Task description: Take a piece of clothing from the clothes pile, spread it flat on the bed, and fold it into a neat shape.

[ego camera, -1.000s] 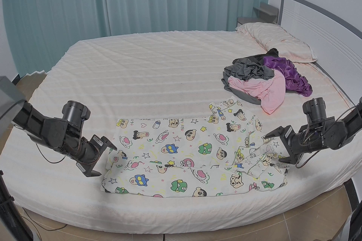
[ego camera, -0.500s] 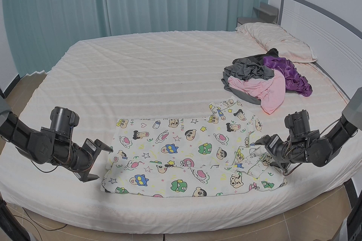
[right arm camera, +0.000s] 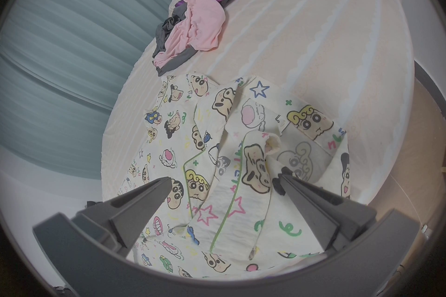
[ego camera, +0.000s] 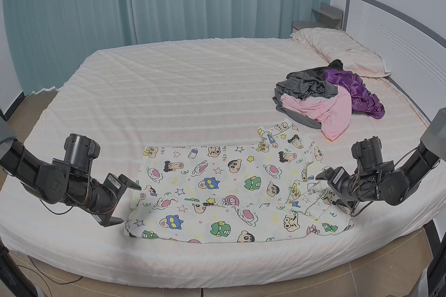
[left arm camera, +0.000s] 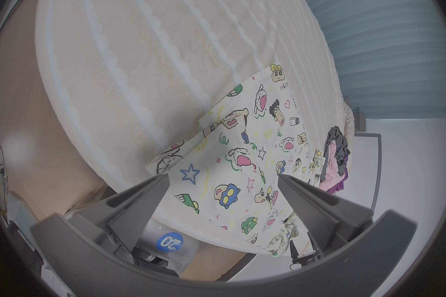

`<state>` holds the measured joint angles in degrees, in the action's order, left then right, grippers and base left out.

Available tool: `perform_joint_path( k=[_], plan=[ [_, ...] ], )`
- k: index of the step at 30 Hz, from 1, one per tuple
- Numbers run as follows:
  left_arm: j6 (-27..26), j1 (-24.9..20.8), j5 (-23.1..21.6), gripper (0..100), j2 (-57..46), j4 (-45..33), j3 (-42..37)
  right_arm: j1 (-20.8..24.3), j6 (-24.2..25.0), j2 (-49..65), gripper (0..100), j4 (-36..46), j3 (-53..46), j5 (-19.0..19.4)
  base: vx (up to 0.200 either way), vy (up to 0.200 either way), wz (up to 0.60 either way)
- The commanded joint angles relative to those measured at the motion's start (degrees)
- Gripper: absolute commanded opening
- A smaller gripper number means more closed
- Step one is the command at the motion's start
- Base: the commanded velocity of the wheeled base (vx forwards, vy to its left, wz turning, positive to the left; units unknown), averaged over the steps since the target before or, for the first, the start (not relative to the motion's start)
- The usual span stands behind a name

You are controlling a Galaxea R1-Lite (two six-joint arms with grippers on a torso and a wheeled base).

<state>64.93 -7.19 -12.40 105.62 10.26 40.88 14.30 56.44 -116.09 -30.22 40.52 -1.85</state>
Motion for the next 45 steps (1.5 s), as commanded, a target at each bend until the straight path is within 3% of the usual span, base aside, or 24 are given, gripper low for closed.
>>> perform_joint_path(
  k=[1, 11, 12, 31, 45],
  plan=[
    [0.02, -0.01, -0.08, 100, 0.29, 0.02, -0.01, -0.32, -0.28, -1.51, 100, -0.01, 0.44, 0.01, 0.000, 0.000, 0.00],
    [0.02, -0.01, -0.08, 100, 0.73, 0.11, -0.01, -0.50, -0.28, -3.62, 100, -0.10, 2.54, 0.01, 0.000, 0.000, 0.00],
    [0.02, -0.01, -0.08, 100, 0.73, 0.11, -0.01, -0.59, -0.28, -3.62, 0, -0.19, 2.63, -0.08, 0.000, 0.000, 0.00],
    [0.02, -0.01, -0.08, 100, 0.73, 0.11, -0.01, -0.41, -3.27, 2.54, 0, 1.30, 0.87, -1.66, 0.000, 0.000, 0.00],
    [0.02, -0.01, -0.08, 100, 1.52, 0.19, -0.01, 1.70, -4.32, 10.36, 0, 17.65, 7.55, -1.57, 0.000, 0.000, 0.00]
  ],
)
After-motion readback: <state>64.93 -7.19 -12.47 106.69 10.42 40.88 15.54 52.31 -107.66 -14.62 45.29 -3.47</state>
